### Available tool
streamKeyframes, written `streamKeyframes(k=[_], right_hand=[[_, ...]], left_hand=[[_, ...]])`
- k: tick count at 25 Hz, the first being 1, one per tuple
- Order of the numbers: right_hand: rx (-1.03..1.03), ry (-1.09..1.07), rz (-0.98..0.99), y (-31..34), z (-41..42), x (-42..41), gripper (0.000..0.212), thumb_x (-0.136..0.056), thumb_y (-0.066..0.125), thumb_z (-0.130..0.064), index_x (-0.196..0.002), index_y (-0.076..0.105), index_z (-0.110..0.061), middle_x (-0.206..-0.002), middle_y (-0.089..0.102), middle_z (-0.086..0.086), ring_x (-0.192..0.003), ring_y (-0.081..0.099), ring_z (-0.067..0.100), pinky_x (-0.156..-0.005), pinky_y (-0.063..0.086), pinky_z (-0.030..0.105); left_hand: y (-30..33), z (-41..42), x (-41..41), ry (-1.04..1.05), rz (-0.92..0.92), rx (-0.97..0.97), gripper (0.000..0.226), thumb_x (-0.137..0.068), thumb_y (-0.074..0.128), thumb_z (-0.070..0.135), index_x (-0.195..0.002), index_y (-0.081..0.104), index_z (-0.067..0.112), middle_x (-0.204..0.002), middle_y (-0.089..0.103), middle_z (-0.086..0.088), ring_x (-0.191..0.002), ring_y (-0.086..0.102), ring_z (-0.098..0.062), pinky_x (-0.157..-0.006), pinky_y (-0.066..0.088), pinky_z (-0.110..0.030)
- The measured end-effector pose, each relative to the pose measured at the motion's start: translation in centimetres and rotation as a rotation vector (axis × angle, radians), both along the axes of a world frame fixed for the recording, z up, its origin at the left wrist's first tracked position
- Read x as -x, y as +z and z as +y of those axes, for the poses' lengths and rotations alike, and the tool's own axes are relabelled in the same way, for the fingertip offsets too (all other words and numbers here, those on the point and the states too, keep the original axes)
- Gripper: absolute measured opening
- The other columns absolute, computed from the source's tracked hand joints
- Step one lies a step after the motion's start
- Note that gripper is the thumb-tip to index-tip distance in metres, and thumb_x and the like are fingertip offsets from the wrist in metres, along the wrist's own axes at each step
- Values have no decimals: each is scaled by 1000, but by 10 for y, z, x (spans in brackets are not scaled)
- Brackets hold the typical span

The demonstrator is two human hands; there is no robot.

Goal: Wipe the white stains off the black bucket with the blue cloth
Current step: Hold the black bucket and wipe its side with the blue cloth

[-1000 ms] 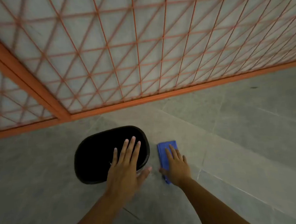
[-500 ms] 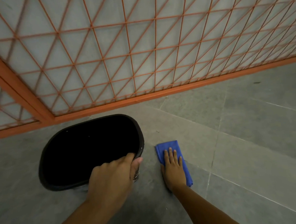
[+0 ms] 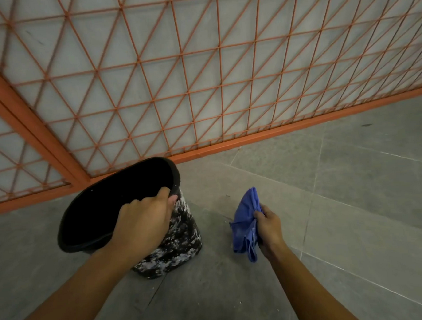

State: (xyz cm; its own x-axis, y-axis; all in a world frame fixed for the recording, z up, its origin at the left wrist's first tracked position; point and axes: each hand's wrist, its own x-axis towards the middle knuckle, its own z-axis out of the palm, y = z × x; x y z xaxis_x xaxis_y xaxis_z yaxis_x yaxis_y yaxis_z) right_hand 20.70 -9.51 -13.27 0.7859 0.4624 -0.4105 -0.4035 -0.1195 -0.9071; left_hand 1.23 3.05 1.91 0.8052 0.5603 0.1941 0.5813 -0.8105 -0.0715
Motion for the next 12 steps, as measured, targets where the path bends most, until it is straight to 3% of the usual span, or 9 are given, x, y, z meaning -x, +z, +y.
streamKeyframes(k=[3,4,7,9,10,11,12], right_hand=[[-281,48,379,34,-21,7,18,-92,44,-15,-103,56,-6,-84,69,9,-76,66,24,-65,55,33],[-312,70,398,40,-29,10,20,-92,46,-24,-98,57,-8,-80,72,5,-74,69,20,-64,57,30],[-443,49,396,56,-45,20,30,-81,59,-43,-96,64,-18,-97,70,3,-88,68,18,-75,57,33],[-547,45,501,66,-46,24,43,-56,82,-42,-86,69,-14,-83,71,8,-71,70,19,-58,58,31],[-585,56,564,74,-45,26,56,-37,90,-37,-82,70,-10,-74,71,11,-63,69,21,-51,57,31],[-605,82,606,83,-44,29,61,-31,92,-31,-83,69,-7,-69,70,12,-59,68,23,-48,56,31],[-584,121,598,90,-44,33,54,-41,89,-27,-87,68,-7,-68,70,11,-58,67,23,-49,55,30]], left_hand=[[0,12,2,98,-51,37,34,-101,33,36,-103,55,10,-50,38,5,-43,40,-24,-42,16,-27],[0,13,4,111,-89,87,33,-101,31,35,-102,53,11,-52,37,6,-45,39,-22,-43,20,-29],[1,6,10,102,-335,289,24,-101,40,30,-96,53,11,-58,50,5,-52,50,-22,-51,33,-32],[1,-1,16,100,-495,468,23,-98,49,23,-115,55,9,-93,61,7,-78,59,-14,-69,42,-31],[2,-4,20,94,-508,523,35,-97,51,23,-129,49,11,-110,55,8,-91,58,-11,-80,42,-29],[1,-5,25,72,-493,546,47,-97,52,28,-141,40,16,-123,47,11,-103,55,-9,-89,39,-27],[-1,-4,30,36,-478,559,56,-96,50,36,-147,30,24,-133,38,15,-115,49,-7,-96,35,-26]])
